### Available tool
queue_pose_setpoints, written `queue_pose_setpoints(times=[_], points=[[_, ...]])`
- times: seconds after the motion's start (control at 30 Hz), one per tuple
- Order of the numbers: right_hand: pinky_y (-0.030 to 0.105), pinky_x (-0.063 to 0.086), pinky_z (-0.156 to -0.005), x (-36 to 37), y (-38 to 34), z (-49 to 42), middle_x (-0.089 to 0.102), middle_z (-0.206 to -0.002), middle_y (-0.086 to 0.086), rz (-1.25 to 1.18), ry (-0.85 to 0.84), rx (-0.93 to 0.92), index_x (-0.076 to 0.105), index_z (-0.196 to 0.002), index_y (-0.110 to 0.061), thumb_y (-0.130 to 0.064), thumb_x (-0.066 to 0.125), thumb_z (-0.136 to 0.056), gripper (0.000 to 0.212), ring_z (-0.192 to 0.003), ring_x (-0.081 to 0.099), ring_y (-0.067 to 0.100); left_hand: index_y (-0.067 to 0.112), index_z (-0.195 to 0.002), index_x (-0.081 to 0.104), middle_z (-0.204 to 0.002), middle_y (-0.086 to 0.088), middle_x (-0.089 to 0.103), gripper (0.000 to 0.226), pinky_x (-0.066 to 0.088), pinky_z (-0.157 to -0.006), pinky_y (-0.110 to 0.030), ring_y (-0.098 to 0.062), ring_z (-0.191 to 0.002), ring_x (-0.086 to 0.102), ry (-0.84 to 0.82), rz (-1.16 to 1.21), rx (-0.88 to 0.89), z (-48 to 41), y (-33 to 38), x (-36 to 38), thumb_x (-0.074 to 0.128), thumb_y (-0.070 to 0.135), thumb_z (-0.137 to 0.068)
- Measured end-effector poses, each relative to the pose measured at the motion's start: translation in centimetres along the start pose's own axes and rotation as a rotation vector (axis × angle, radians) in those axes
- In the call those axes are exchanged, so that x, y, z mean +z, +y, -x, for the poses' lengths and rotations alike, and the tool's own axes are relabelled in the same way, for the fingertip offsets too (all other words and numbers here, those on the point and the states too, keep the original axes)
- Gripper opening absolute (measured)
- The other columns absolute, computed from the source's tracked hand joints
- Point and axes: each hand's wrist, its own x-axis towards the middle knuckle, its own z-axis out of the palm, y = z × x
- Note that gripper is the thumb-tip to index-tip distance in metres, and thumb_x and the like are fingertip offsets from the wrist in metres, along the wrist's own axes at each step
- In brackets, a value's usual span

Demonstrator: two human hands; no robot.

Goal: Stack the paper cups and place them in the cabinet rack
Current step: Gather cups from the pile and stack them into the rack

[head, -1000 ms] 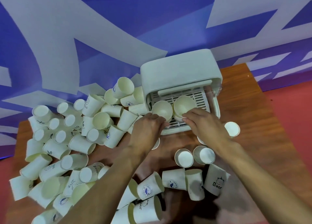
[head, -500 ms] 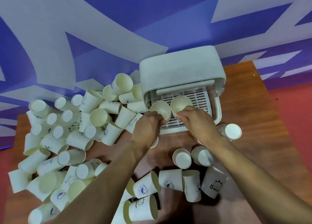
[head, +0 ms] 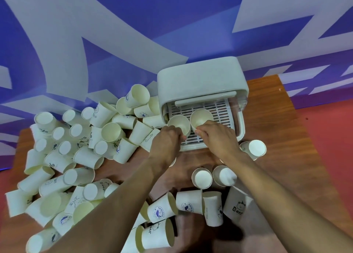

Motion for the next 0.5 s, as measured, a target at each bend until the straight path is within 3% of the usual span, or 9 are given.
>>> queue_pose_setpoints(times=[0.13, 0.27, 0.37, 0.5], points=[[0.035, 0.044, -0.076, -0.8, -0.3, 1.7, 0.057, -0.134, -0.005, 0.013, 0.057, -0.056, 0.053, -0.135, -0.027, -0.037, 0.050, -0.100, 0.037, -0.100, 0.066, 0.024, 0.020, -0.120, 0.060, -0.119, 0.003, 0.059, 0.030, 0.053, -0.068, -0.038, -0.021, -0.102, 0.061, 0.107, -0.006, 0.046, 1.5, 0.3, -0.9, 0.061, 0.033, -0.093], [0.031, 0.044, -0.066, -0.7, -0.3, 4.7, 0.053, -0.136, -0.010, -0.046, 0.146, -0.073, 0.054, -0.132, -0.026, -0.032, 0.052, -0.098, 0.034, -0.086, 0.068, 0.021, 0.019, -0.112, 0.063, -0.106, 0.003, 0.062, 0.021, 0.047, -0.056, -0.030, -0.020, -0.090, 0.060, 0.256, 0.032, 0.186, 3.8, 1.1, -1.5, 0.059, 0.021, -0.091], [0.035, 0.052, -0.068, -0.4, 0.7, 7.2, 0.055, -0.134, -0.011, -0.089, 0.154, -0.053, 0.057, -0.128, -0.026, -0.026, 0.055, -0.096, 0.033, -0.087, 0.068, 0.018, 0.022, -0.106, 0.061, -0.098, 0.008, 0.058, 0.015, 0.046, -0.056, -0.031, -0.015, -0.084, 0.057, 0.161, 0.016, 0.339, 5.3, 1.8, -0.2, 0.058, 0.024, -0.092], [0.032, 0.050, -0.070, -0.5, 3.1, 10.8, 0.056, -0.128, -0.018, -0.051, 0.121, 0.046, 0.058, -0.125, -0.031, -0.028, 0.053, -0.096, 0.029, -0.101, 0.063, 0.012, 0.025, -0.107, 0.062, -0.102, 0.009, 0.060, 0.021, 0.045, -0.063, -0.029, -0.015, -0.088, 0.059, -0.021, -0.023, 0.414, 6.8, 3.0, 2.3, 0.050, 0.033, -0.092]])
